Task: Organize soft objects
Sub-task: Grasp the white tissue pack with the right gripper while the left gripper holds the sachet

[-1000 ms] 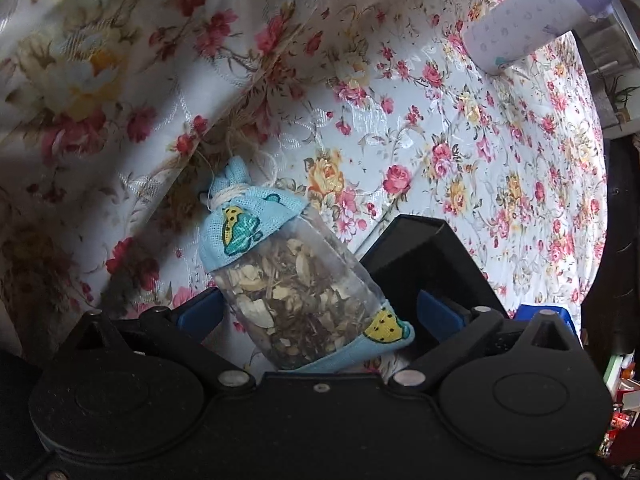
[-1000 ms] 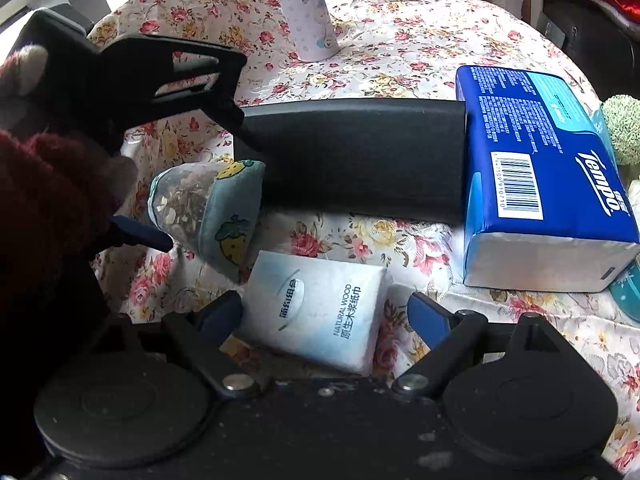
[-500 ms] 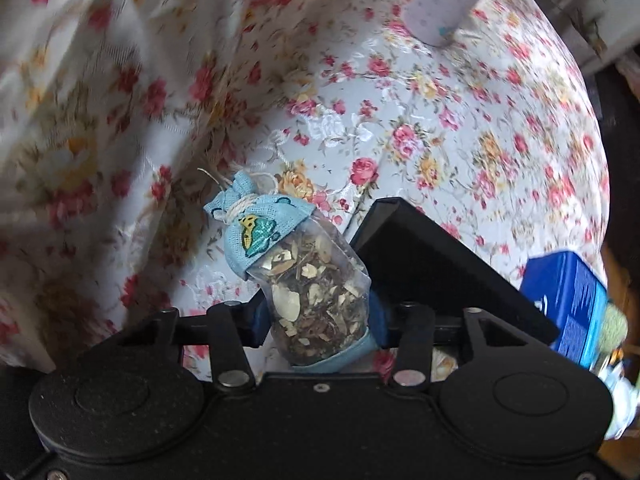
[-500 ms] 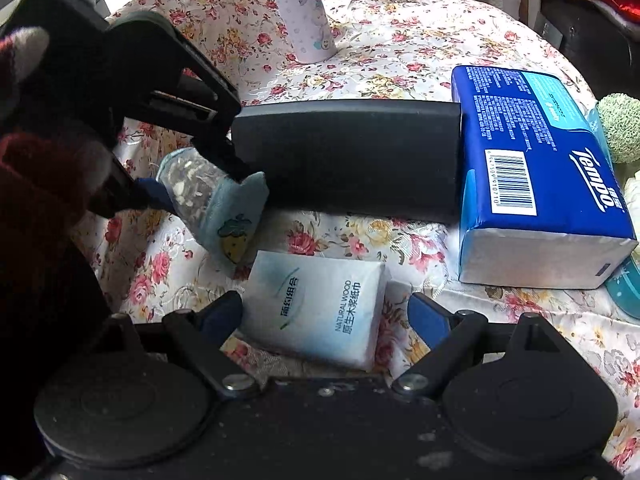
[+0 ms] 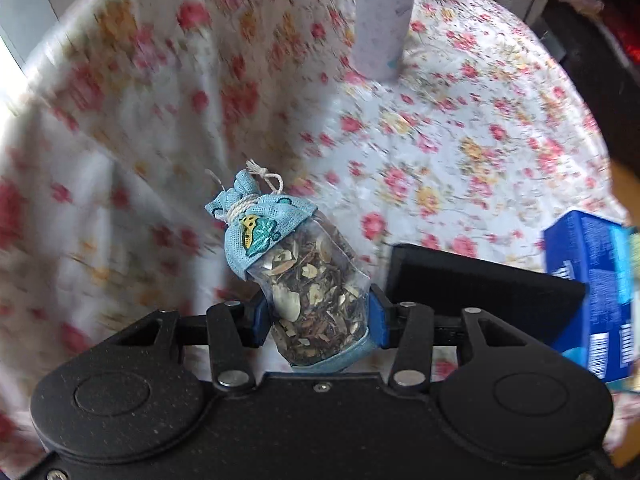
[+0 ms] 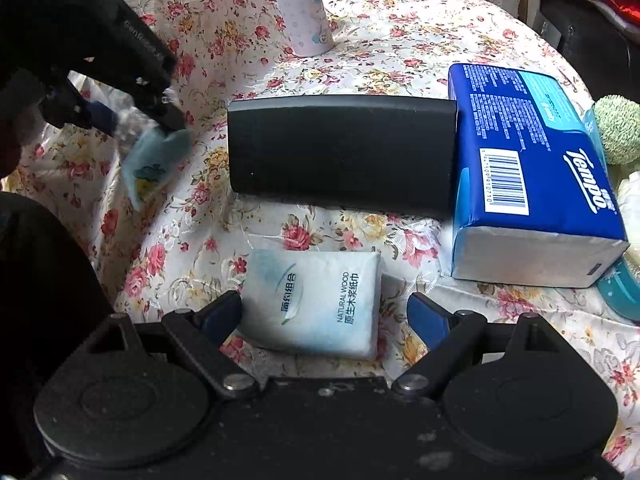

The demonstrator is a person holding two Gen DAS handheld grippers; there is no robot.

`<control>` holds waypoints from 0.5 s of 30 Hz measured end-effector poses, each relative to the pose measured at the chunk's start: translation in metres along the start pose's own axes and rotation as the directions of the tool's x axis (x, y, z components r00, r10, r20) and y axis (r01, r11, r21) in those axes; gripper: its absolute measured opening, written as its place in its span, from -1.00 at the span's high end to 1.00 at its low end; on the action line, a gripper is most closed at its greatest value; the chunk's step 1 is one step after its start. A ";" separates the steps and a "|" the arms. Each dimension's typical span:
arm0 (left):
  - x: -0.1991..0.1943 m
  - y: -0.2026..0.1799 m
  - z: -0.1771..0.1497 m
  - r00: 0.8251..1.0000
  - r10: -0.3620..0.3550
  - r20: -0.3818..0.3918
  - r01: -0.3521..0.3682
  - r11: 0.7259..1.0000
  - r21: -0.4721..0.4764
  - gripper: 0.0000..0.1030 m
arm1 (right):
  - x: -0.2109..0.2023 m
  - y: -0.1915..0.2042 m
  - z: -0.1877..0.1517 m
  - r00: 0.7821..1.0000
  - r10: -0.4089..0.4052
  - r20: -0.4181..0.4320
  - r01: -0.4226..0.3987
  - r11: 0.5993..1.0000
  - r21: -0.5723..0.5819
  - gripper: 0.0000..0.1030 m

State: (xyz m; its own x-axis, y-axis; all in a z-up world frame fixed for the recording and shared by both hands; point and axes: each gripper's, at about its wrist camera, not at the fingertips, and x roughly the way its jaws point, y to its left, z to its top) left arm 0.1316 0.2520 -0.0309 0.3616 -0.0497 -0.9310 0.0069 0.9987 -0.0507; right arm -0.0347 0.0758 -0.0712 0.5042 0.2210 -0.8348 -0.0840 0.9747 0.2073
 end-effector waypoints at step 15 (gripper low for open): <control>0.004 0.010 -0.002 0.993 -0.113 0.030 0.116 0.990 -0.086 0.09 | -0.020 0.023 0.002 0.996 -0.089 -0.005 0.087 0.987 -0.134 -0.14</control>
State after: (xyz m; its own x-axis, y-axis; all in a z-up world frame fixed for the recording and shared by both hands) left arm 0.1316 0.2621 -0.0363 0.3863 -0.1622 -0.9080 -0.0319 0.9815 -0.1889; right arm -0.0454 0.0941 -0.0490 0.5056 0.1339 -0.8523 -0.1537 0.9861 0.0637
